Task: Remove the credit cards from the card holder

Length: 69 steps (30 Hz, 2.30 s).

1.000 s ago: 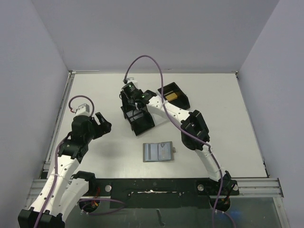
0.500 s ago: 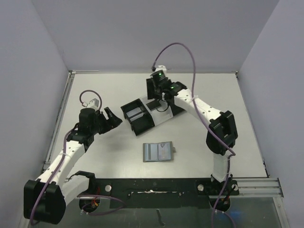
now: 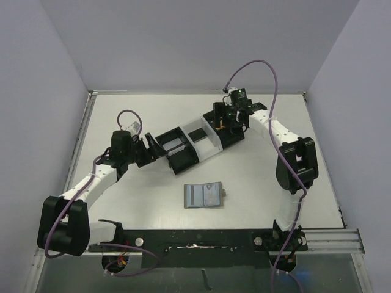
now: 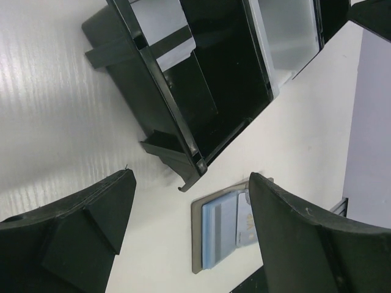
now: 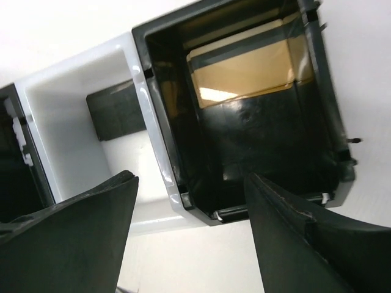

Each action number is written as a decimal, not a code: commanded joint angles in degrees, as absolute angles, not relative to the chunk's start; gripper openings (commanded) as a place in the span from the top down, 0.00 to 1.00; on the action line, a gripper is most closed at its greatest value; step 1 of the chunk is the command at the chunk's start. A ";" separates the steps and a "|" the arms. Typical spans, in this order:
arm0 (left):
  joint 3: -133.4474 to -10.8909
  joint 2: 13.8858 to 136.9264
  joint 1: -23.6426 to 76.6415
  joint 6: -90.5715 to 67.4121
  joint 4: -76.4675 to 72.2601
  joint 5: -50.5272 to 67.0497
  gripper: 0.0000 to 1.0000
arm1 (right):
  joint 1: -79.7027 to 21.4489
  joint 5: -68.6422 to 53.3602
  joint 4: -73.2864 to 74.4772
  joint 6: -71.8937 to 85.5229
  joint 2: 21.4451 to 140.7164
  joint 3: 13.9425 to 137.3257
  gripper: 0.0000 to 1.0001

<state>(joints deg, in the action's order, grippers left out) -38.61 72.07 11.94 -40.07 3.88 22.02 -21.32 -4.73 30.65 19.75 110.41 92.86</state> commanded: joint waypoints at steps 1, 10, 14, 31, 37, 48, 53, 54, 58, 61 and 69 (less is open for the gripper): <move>-41.17 73.73 12.23 -39.48 -0.66 26.31 0.26 | -20.69 -15.31 26.72 18.40 110.62 90.08 0.28; -41.57 77.17 12.29 -39.10 -2.54 28.29 0.26 | -20.63 -21.34 25.38 18.47 110.68 85.67 0.32; -42.30 78.35 12.25 -39.38 -3.69 28.87 0.26 | -21.27 -22.92 24.73 19.26 110.04 83.18 0.38; -45.50 81.01 12.06 -36.17 2.05 24.93 0.27 | -29.36 -12.37 24.35 24.81 102.79 74.62 0.38; -45.82 74.77 11.94 -34.12 10.01 13.92 0.26 | -29.36 -4.94 27.60 25.58 96.73 74.03 0.33; -39.48 61.72 22.69 -42.05 1.75 16.25 0.28 | -34.85 -7.02 18.51 37.66 77.68 56.00 0.38; -36.47 64.11 34.58 -48.65 -5.46 13.70 0.38 | -42.02 -4.61 13.60 48.20 72.20 45.76 0.48; -35.74 64.79 36.51 -49.72 -7.07 13.53 0.40 | -42.88 -5.01 12.38 49.52 71.31 43.06 0.50; -33.99 68.68 40.37 -52.54 -10.97 13.33 0.48 | -43.78 -6.34 10.28 53.48 69.91 36.75 0.58; -33.70 71.63 41.88 -54.14 -14.93 13.97 0.52 | -43.44 -6.39 9.49 54.10 69.89 33.26 0.63; -35.63 83.40 44.56 -56.65 -24.31 18.99 0.60 | -41.71 -8.20 7.76 52.90 75.02 30.61 0.83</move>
